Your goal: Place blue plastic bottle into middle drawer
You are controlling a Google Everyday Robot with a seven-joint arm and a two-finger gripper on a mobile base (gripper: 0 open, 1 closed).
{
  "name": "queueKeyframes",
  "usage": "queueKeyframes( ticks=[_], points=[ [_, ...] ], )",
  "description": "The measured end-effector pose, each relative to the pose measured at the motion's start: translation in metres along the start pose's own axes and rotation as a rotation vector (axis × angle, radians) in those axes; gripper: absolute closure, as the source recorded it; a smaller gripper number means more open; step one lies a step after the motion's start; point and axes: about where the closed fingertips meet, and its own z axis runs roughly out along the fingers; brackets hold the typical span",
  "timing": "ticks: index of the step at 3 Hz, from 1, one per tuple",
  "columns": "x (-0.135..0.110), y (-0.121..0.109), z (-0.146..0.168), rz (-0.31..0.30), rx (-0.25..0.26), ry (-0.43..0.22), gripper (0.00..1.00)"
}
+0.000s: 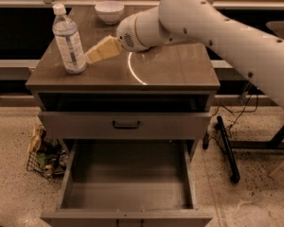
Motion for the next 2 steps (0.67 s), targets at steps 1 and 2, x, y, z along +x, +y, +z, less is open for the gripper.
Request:
queueKeyframes(
  ticks=[1, 2],
  points=[
    [-0.026, -0.007, 0.038, 0.001, -0.029, -0.111, 0.00],
    [-0.052, 0.003, 0.069, -0.016, -0.113, -0.202, 0.00]
  ],
)
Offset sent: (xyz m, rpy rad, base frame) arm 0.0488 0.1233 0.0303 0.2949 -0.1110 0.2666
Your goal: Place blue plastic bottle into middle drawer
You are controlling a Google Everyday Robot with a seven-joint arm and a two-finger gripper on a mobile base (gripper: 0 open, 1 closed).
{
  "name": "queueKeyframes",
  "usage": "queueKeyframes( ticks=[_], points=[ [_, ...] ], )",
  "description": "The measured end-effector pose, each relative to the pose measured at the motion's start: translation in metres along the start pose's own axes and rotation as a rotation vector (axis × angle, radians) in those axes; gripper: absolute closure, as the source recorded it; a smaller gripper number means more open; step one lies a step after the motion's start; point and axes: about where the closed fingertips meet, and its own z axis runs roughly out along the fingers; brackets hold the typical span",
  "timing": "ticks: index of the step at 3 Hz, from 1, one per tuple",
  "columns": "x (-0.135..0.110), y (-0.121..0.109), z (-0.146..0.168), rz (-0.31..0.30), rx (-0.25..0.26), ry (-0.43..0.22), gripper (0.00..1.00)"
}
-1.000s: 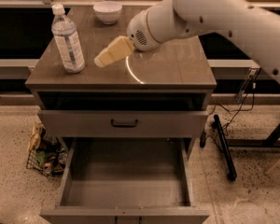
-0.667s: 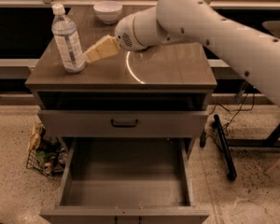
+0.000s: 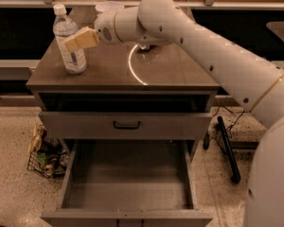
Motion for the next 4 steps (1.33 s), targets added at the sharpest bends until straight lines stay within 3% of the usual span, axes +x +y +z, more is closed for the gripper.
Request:
queueKeyframes(
  ticks=[1, 2, 3, 4],
  points=[
    [-0.011, 0.012, 0.021, -0.017, -0.087, -0.055, 0.00],
    [-0.014, 0.032, 0.041, -0.014, -0.198, -0.102, 0.25],
    [-0.014, 0.039, 0.047, -0.014, -0.236, -0.119, 0.47],
    [-0.012, 0.046, 0.027, 0.002, -0.221, -0.179, 0.72]
  ],
)
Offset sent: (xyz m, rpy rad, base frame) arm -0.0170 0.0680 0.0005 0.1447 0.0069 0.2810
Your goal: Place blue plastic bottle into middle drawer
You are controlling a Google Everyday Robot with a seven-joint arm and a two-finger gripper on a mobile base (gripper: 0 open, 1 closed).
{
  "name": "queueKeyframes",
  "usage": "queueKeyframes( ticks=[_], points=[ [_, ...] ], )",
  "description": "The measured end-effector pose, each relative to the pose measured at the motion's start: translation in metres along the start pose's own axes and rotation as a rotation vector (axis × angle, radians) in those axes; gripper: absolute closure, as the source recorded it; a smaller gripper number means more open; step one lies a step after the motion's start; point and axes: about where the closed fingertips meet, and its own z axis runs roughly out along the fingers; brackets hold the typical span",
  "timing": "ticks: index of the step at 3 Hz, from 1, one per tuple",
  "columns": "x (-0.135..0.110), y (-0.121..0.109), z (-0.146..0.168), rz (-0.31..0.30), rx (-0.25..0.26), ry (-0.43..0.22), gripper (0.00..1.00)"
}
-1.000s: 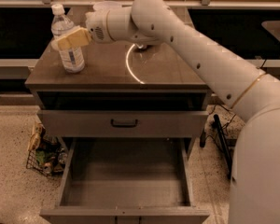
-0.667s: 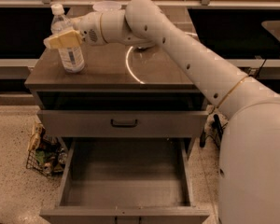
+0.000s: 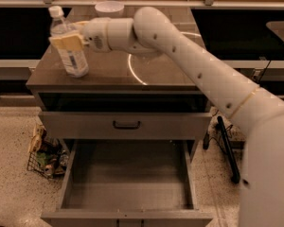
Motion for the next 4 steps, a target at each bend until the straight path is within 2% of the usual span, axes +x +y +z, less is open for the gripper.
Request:
queueKeyframes(
  ticks=[1, 2, 3, 4],
  points=[
    [0.003, 0.008, -0.062, 0.046, 0.139, -0.001, 0.95],
    [-0.002, 0.031, -0.121, 0.118, 0.297, 0.009, 1.00],
    [0.013, 0.063, -0.174, 0.193, 0.450, 0.051, 1.00],
    [0.059, 0.111, -0.184, 0.212, 0.548, 0.121, 1.00]
  ],
)
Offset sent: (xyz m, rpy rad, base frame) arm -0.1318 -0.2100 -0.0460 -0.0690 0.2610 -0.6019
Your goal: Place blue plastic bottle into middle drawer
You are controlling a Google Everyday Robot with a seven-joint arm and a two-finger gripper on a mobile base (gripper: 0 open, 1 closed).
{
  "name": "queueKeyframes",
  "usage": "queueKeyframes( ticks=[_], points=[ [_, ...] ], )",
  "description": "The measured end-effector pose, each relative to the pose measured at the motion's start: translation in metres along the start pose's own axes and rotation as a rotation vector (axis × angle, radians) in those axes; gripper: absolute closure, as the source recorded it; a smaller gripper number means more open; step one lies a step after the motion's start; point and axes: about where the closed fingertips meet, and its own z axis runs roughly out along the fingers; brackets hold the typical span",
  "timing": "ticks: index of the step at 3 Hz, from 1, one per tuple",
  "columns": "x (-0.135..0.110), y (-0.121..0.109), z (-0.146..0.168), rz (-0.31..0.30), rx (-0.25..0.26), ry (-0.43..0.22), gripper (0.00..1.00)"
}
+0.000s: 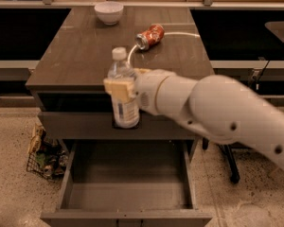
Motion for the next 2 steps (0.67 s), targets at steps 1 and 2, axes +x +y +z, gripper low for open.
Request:
queueKeyframes(
  ticks=[1, 2],
  points=[
    [0.0399, 0.0170, 0.0224, -0.034, 0.013, 0.013, 1.00],
    [0.0414, 0.0138, 0.0228, -0.034, 0.033, 0.008, 1.00]
  ],
)
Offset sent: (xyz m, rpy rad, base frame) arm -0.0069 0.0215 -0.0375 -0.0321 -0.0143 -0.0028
